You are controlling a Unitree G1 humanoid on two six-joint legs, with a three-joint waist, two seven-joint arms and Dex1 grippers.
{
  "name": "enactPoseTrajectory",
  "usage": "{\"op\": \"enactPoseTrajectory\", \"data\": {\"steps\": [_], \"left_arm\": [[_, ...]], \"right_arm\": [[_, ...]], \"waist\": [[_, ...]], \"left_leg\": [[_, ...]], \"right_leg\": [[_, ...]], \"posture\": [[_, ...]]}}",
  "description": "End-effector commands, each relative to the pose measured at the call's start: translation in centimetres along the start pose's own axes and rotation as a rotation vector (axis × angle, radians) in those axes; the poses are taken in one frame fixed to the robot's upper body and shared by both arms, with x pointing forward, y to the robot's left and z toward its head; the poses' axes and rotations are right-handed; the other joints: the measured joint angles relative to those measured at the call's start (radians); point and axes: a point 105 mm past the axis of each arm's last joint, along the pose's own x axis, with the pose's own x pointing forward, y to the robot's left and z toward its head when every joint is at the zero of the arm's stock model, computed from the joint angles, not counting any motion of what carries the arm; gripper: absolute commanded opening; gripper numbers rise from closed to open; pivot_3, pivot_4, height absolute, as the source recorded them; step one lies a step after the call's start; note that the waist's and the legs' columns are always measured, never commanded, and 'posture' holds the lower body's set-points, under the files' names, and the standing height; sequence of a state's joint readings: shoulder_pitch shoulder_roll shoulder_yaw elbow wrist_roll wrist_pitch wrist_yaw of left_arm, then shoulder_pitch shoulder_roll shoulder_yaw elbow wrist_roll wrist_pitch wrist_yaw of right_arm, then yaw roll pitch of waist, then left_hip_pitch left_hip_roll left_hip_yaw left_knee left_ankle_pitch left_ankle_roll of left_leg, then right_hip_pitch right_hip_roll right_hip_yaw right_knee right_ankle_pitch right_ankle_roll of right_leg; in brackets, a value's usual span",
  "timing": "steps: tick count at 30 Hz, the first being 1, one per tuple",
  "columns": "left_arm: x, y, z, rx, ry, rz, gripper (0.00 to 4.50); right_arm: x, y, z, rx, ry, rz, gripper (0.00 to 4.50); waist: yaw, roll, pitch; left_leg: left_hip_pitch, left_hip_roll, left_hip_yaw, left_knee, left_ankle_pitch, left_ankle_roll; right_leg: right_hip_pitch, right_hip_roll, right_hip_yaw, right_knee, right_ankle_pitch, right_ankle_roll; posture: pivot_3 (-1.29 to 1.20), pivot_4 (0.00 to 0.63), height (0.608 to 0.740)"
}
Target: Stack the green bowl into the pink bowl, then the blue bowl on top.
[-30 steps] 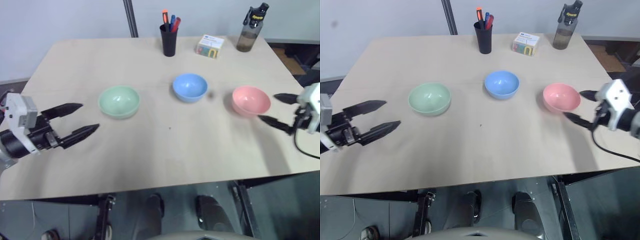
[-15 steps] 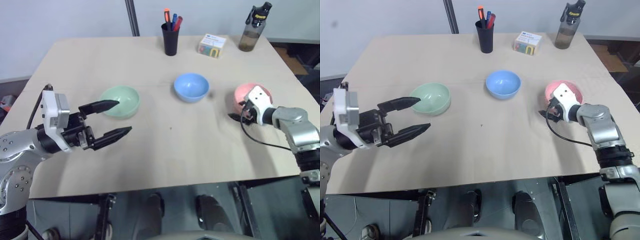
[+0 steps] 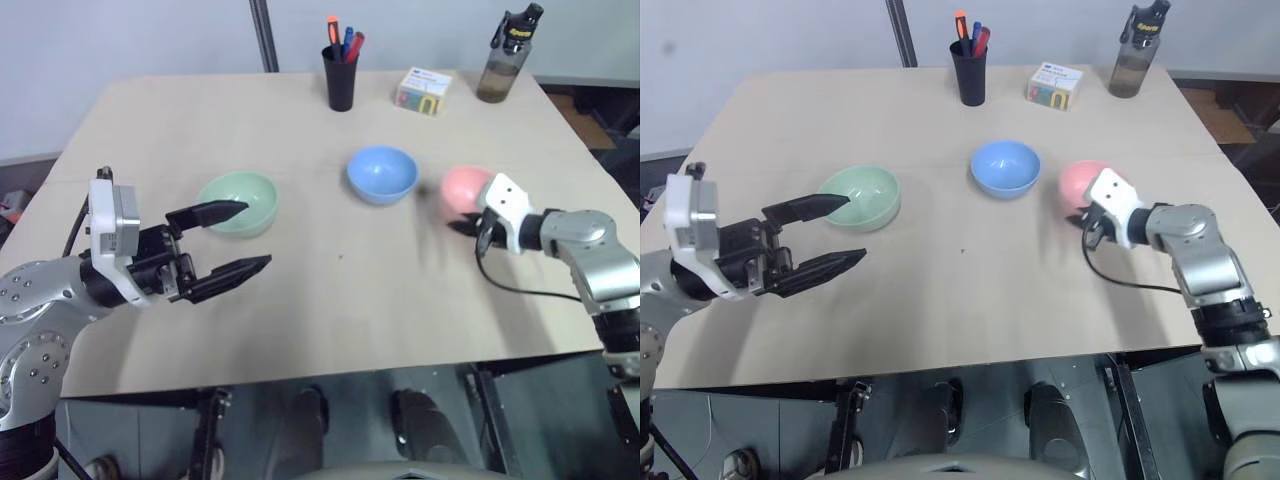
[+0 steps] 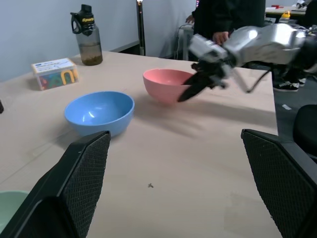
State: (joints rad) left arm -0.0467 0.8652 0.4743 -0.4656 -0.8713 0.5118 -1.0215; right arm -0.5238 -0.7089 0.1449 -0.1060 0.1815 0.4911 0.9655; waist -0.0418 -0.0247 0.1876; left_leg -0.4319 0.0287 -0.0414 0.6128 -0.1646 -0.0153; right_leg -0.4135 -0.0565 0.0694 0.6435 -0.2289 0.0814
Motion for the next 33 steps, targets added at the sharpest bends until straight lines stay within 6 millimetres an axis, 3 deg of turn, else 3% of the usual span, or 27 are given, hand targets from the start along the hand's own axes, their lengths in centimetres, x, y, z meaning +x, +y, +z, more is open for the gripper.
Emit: {"op": "enactPoseTrajectory", "data": {"steps": [1,6,9,10,16,17,19,24,32,33], "left_arm": [[-0.2,0.5,0.3,0.040,-0.005,0.039,4.50],[-0.5,2.1,-1.0,0.064,0.070,0.144,4.50],[-0.6,2.6,-1.2,0.093,0.093,0.175,4.50],[-0.6,2.7,-1.2,0.103,0.099,0.187,4.50],[-1.2,3.3,-2.2,0.185,0.209,0.287,4.50],[-1.3,3.8,-2.4,0.219,0.242,0.331,4.50],[-1.6,4.4,-3.0,0.269,0.317,0.391,4.50],[-1.5,6.3,-4.5,0.360,0.602,0.436,4.50],[1.9,9.5,-6.4,0.453,0.776,0.409,4.50],[2.6,9.8,-6.8,0.463,0.799,0.389,4.24]], "right_arm": [[1.8,4.3,3.4,-0.039,-0.096,0.124,0.05],[6.1,9.2,4.1,-0.072,-0.107,0.240,0.05],[7.2,9.4,4.1,-0.033,-0.110,0.239,0.05],[7.3,9.2,4.0,-0.034,-0.103,0.235,0.75],[6.6,8.1,4.3,-0.044,-0.100,0.224,3.16],[6.2,7.9,4.4,-0.048,-0.105,0.225,3.37],[5.2,7.4,5.3,-0.063,-0.148,0.202,4.38],[1.6,6.9,9.4,-0.077,-0.366,0.205,4.38],[1.9,5.3,11.1,-0.126,-0.429,0.142,4.38],[2.0,5.2,11.2,-0.134,-0.432,0.138,4.45]], "waist": [[-0.003,0.000,0.000],[-0.001,-0.001,-0.001],[0.002,-0.001,-0.001],[0.003,-0.002,-0.002],[0.001,-0.002,-0.002],[0.001,-0.002,-0.002],[0.001,-0.002,-0.002],[0.008,-0.003,-0.001],[0.001,-0.003,-0.001],[0.002,-0.003,-0.001]], "left_leg": [[0.000,0.001,0.000,0.000,0.000,0.000],[0.002,0.004,0.000,0.001,0.000,0.000],[0.000,0.004,0.000,0.001,0.000,0.000],[0.000,0.004,0.000,0.001,0.000,0.000],[0.000,0.004,0.000,0.001,0.000,-0.001],[0.000,0.005,0.000,0.001,0.000,-0.001],[0.000,0.005,0.000,0.001,0.000,-0.001],[0.000,0.005,-0.001,0.001,0.000,-0.001],[0.000,0.006,0.000,0.001,0.000,-0.001],[0.000,0.006,0.000,0.001,0.000,-0.001]], "right_leg": [[0.000,0.001,0.000,0.000,-0.001,0.000],[0.000,0.005,0.000,0.001,0.000,-0.002],[-0.001,0.005,0.000,0.001,0.001,-0.003],[0.000,0.005,0.000,0.001,0.002,-0.005],[-0.001,0.005,0.000,0.000,0.002,-0.006],[-0.001,0.005,0.000,0.000,0.002,-0.006],[-0.001,0.005,0.000,0.000,0.002,-0.006],[-0.001,0.005,-0.001,0.001,0.001,-0.004],[-0.001,0.007,-0.001,0.001,0.001,-0.002],[-0.001,0.007,-0.001,0.001,0.004,-0.002]], "posture": [[0.00,0.150,0.740],[0.00,0.150,0.740],[0.00,0.150,0.740],[0.00,0.150,0.740],[0.00,0.150,0.740],[0.00,0.150,0.740],[0.00,0.150,0.740],[0.00,0.150,0.740],[0.00,0.150,0.740],[0.00,0.150,0.740]]}}
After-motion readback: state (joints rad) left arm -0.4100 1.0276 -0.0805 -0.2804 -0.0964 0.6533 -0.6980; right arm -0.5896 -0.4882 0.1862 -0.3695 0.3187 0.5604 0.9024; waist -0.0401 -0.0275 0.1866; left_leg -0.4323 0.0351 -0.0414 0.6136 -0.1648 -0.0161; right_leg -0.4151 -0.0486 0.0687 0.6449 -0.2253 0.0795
